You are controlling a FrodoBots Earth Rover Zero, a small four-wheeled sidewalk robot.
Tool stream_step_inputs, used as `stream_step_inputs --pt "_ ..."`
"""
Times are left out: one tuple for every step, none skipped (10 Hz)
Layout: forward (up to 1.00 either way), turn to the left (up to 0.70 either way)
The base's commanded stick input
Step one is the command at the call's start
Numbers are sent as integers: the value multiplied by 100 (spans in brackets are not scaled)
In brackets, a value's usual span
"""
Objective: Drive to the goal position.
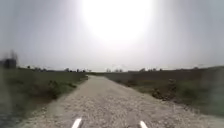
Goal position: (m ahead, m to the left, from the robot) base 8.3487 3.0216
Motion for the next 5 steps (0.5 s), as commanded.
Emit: stream_step_inputs --pt "70 0" --pt "70 0" --pt "70 -10" --pt "70 -12" --pt "70 -7"
